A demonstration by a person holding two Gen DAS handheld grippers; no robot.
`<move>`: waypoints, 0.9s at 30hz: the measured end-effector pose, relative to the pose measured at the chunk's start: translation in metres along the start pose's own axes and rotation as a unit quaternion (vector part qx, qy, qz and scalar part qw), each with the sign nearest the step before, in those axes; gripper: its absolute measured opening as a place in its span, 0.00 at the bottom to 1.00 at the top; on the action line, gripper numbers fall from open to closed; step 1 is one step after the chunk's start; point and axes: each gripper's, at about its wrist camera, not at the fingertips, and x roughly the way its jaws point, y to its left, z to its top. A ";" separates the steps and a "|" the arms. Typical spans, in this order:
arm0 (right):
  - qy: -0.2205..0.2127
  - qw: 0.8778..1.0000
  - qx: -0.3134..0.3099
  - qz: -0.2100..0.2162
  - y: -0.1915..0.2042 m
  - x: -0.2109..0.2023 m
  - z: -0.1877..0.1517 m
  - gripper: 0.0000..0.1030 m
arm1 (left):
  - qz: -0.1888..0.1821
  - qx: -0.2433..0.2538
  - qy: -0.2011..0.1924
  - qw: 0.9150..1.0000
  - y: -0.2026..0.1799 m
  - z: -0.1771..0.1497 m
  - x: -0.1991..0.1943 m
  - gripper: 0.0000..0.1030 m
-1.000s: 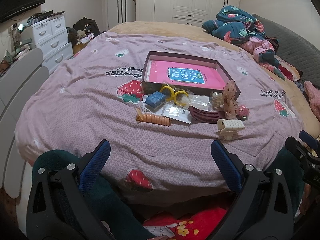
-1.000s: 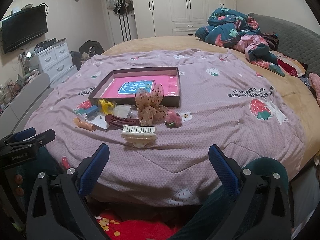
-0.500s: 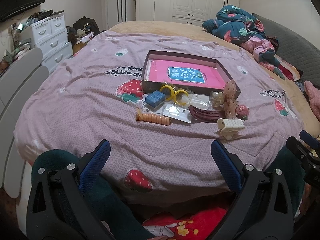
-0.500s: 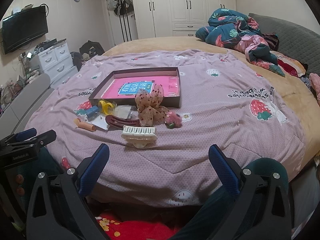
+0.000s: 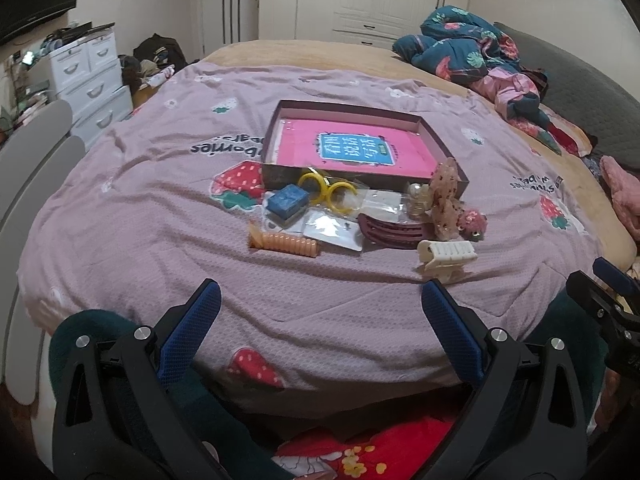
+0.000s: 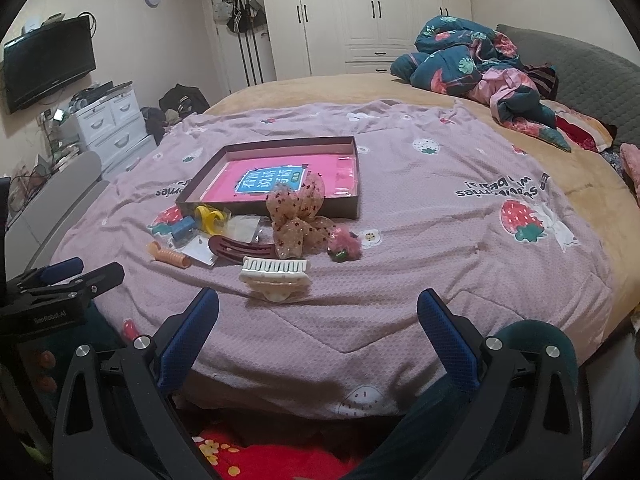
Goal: Organize jewelry
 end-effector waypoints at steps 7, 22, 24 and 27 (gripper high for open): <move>0.001 1.000 0.001 -0.005 -0.014 0.007 0.012 0.96 | -0.019 0.004 0.014 1.000 -0.008 0.009 0.019 0.91; 0.008 1.000 -0.022 -0.009 -0.033 0.045 0.052 0.96 | -0.001 0.016 0.033 0.999 0.006 0.057 0.074 0.91; 0.013 1.000 -0.028 -0.006 -0.032 0.052 0.056 0.96 | 0.000 0.021 0.047 0.999 0.009 0.062 0.085 0.91; 0.022 0.999 -0.035 0.006 -0.029 0.065 0.060 0.96 | -0.012 0.039 0.057 0.998 0.009 0.068 0.100 0.91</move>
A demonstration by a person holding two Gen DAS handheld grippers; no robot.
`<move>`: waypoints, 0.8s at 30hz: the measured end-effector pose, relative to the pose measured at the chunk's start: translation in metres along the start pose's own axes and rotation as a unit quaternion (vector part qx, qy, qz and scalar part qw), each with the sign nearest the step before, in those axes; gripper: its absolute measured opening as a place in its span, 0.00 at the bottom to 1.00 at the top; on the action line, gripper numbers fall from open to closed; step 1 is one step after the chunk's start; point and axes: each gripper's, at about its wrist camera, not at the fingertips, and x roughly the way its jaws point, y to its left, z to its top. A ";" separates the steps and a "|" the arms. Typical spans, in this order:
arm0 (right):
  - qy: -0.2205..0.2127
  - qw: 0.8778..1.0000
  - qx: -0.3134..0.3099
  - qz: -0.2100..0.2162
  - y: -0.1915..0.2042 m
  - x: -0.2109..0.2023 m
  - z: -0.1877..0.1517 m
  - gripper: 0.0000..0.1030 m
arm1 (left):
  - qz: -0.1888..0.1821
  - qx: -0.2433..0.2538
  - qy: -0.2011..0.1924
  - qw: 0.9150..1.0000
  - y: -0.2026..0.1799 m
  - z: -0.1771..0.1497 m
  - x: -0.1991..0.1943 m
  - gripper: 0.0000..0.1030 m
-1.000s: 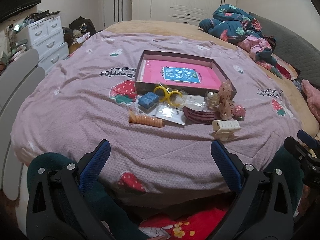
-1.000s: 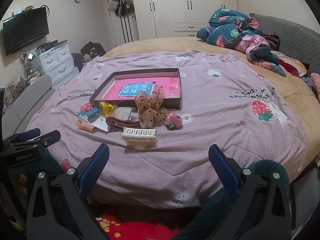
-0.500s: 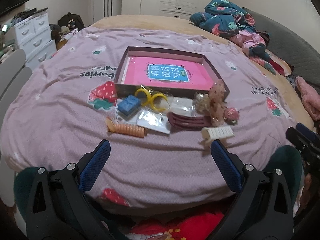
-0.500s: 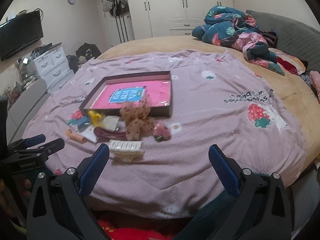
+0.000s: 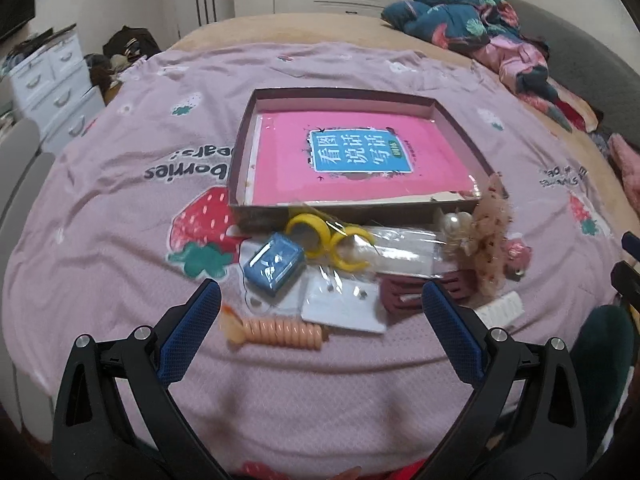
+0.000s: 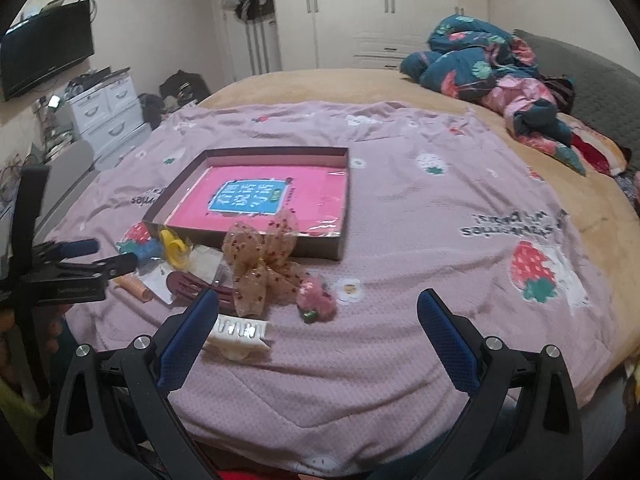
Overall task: Organize jewelry
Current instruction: 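Reach the right tool to the pink sheer bow and close on it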
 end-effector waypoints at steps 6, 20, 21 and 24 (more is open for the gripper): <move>0.026 0.999 -0.017 0.018 0.007 0.031 0.007 0.96 | -0.025 0.011 0.033 0.999 0.006 0.011 0.034 0.91; 0.086 0.992 -0.036 0.088 0.027 0.110 0.026 0.85 | -0.044 0.036 0.042 0.997 0.008 0.022 0.065 0.80; 0.091 0.991 -0.036 0.092 0.027 0.114 0.027 0.82 | -0.045 0.038 0.042 0.997 0.007 0.023 0.066 0.79; 0.100 0.989 -0.033 0.104 0.028 0.125 0.029 0.70 | -0.049 0.054 0.038 0.997 0.001 0.024 0.069 0.77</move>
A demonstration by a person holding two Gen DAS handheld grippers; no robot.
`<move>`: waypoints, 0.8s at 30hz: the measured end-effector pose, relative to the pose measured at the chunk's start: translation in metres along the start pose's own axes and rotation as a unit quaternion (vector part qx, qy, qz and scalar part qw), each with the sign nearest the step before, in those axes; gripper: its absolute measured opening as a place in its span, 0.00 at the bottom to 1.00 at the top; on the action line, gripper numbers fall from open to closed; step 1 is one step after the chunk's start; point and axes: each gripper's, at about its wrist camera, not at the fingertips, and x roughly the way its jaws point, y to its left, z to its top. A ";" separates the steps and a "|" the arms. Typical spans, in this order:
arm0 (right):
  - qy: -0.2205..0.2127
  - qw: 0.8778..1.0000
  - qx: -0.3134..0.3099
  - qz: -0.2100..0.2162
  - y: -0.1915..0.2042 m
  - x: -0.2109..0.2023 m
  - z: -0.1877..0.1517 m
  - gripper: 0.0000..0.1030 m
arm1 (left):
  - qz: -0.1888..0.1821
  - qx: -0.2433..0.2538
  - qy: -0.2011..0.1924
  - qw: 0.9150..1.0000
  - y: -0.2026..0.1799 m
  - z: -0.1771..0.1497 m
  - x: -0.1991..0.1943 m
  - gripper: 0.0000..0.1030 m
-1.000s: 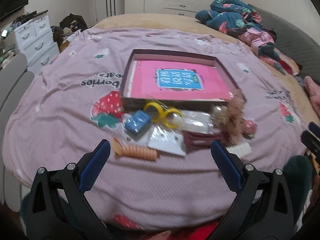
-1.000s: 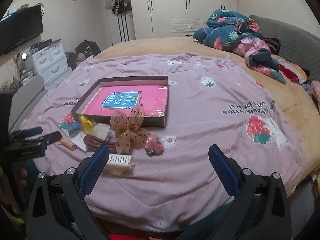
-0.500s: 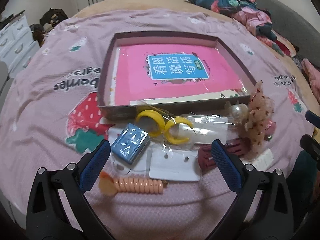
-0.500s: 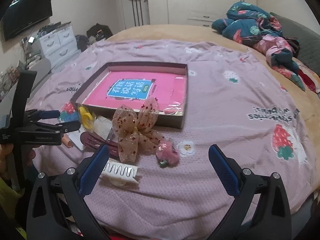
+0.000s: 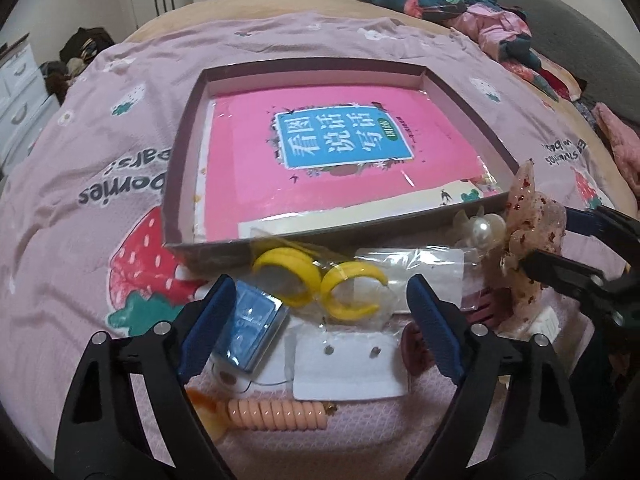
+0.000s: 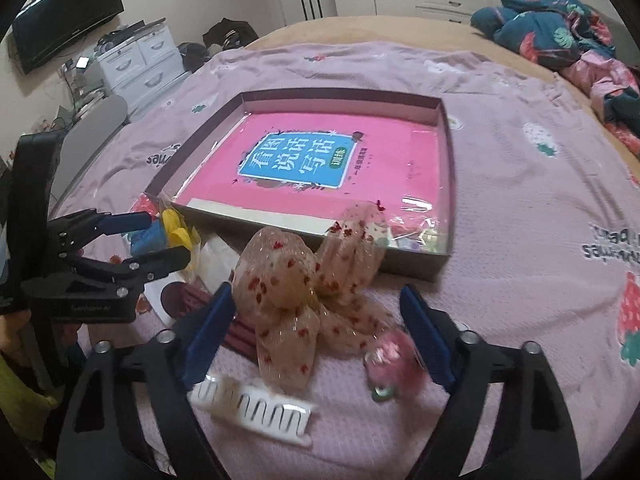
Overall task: Organize jewelry
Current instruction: 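Reach the right tool to the pink sheer bow and close on it, then carry the pink bow with the right tool into the tray box while the left tool grasps the yellow clips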
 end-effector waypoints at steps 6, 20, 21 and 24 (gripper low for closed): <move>-0.014 1.000 0.012 0.017 -0.007 0.000 0.000 0.27 | -0.002 0.017 0.000 1.000 -0.006 0.004 0.009 0.69; -0.082 0.995 0.042 0.027 -0.022 -0.048 -0.006 0.07 | -0.029 -0.004 -0.019 0.999 -0.001 -0.007 -0.008 0.39; -0.085 0.995 0.043 0.026 -0.022 -0.051 -0.007 0.07 | -0.030 -0.006 -0.021 0.999 0.000 -0.008 -0.010 0.37; -0.089 0.995 0.045 0.030 -0.023 -0.056 -0.009 0.07 | -0.035 -0.016 -0.026 0.999 0.003 -0.011 -0.017 0.32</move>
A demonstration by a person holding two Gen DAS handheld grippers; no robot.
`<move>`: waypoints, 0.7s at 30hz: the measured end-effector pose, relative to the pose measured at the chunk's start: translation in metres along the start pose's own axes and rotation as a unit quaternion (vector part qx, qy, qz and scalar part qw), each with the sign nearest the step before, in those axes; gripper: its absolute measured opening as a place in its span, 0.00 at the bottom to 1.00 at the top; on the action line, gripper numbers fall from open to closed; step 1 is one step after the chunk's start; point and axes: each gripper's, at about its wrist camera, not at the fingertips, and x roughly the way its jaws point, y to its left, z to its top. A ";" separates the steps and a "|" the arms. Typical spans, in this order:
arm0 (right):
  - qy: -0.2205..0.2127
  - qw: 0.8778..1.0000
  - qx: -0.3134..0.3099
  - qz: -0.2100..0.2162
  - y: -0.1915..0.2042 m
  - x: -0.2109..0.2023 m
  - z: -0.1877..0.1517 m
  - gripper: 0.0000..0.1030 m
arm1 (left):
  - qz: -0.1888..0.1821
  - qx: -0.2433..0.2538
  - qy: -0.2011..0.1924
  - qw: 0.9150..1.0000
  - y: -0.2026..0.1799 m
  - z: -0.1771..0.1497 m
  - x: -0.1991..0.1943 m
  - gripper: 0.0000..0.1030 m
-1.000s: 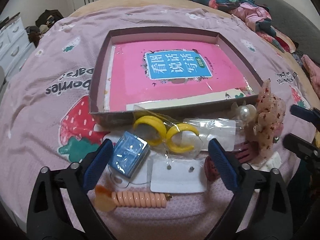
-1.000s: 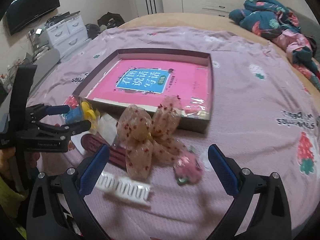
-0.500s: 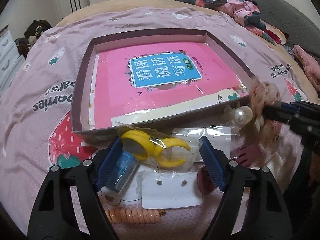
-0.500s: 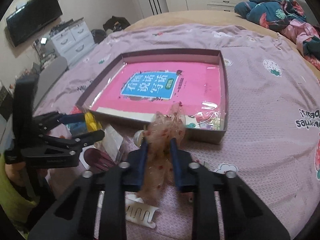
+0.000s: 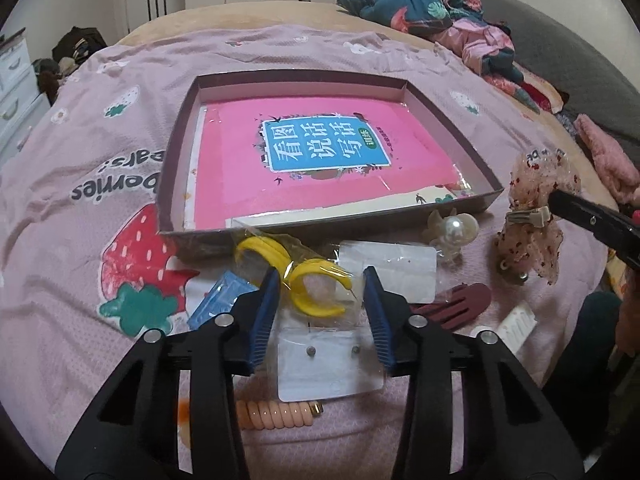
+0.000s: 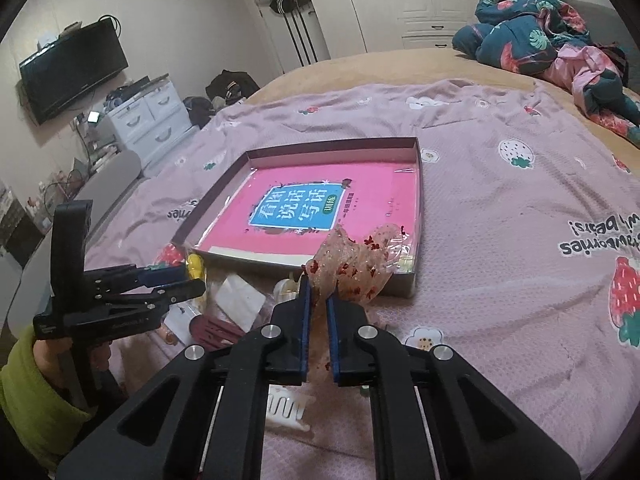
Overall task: Organize jewelry
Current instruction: 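Carry the pink bow with the right tool into the tray box while the left tool grasps the yellow clips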
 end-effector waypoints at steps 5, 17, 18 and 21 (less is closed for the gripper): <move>-0.002 1.000 0.000 0.006 0.003 -0.006 -0.003 0.07 | 0.013 -0.016 -0.010 1.000 0.011 -0.004 -0.013 0.30; -0.015 1.000 -0.014 0.020 0.018 -0.017 0.002 0.07 | 0.026 -0.057 -0.057 0.996 0.040 -0.004 -0.060 0.29; -0.016 1.000 -0.016 0.021 0.020 -0.017 0.004 0.07 | 0.029 -0.057 -0.062 0.996 0.042 -0.002 -0.065 0.29; -0.022 0.999 -0.027 0.024 0.027 -0.018 0.011 0.07 | 0.037 -0.057 -0.070 0.995 0.046 0.005 -0.071 0.29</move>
